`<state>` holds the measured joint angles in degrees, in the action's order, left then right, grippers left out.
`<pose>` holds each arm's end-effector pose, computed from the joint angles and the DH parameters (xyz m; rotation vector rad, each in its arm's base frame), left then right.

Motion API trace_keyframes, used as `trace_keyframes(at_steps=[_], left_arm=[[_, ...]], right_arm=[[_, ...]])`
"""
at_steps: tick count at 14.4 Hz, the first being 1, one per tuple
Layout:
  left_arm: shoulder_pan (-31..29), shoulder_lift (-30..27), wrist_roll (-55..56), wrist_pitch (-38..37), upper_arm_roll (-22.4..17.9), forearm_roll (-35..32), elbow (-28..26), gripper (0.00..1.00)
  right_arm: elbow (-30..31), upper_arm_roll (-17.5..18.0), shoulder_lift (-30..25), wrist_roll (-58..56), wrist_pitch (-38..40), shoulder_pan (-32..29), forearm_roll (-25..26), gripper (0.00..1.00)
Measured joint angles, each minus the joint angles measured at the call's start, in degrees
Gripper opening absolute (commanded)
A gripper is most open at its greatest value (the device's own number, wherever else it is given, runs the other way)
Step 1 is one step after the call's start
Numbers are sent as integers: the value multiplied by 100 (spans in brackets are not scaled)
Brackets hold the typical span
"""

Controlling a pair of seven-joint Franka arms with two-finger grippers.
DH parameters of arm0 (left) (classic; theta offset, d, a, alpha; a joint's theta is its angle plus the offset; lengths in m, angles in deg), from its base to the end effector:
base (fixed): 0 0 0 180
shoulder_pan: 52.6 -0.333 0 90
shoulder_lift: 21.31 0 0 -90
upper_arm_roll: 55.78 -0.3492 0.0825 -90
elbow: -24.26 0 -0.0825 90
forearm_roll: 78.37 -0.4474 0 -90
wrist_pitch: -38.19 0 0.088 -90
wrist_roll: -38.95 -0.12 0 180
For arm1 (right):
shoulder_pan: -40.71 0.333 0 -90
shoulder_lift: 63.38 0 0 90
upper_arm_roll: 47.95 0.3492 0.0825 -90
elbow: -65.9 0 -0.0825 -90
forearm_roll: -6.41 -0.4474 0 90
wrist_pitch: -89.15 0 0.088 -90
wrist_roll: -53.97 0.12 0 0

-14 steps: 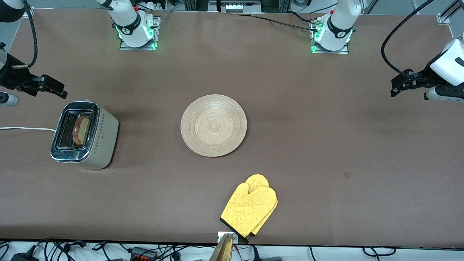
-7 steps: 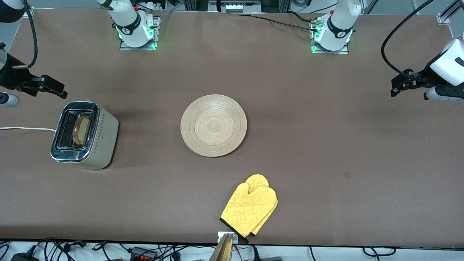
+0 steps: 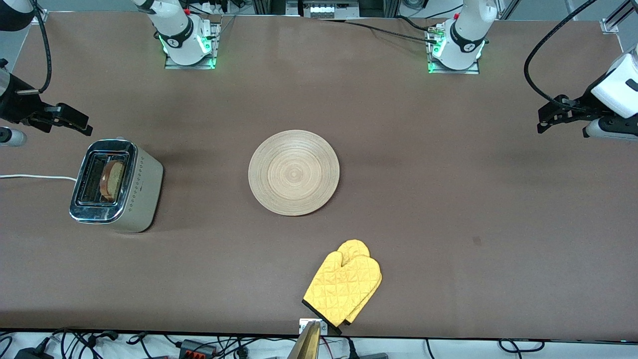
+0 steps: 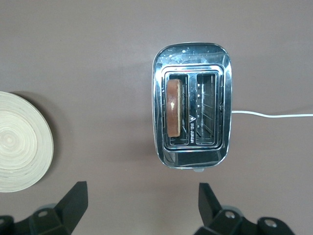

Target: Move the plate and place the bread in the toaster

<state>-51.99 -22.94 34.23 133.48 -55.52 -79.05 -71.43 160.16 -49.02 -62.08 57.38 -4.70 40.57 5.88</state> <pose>0.6152 -0.0081 0.6169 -3.1250 0.1541 -0.0329 0.6280 -0.0121 0.5964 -3.1304 0.1275 0.0470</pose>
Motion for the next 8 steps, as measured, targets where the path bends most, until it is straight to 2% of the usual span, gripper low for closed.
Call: trace_keyframes(at_steps=[8], left_arm=[[0,0,0,0,0,0,0,100]], right_arm=[[-10,-13,58,0,0,-28,0,100]])
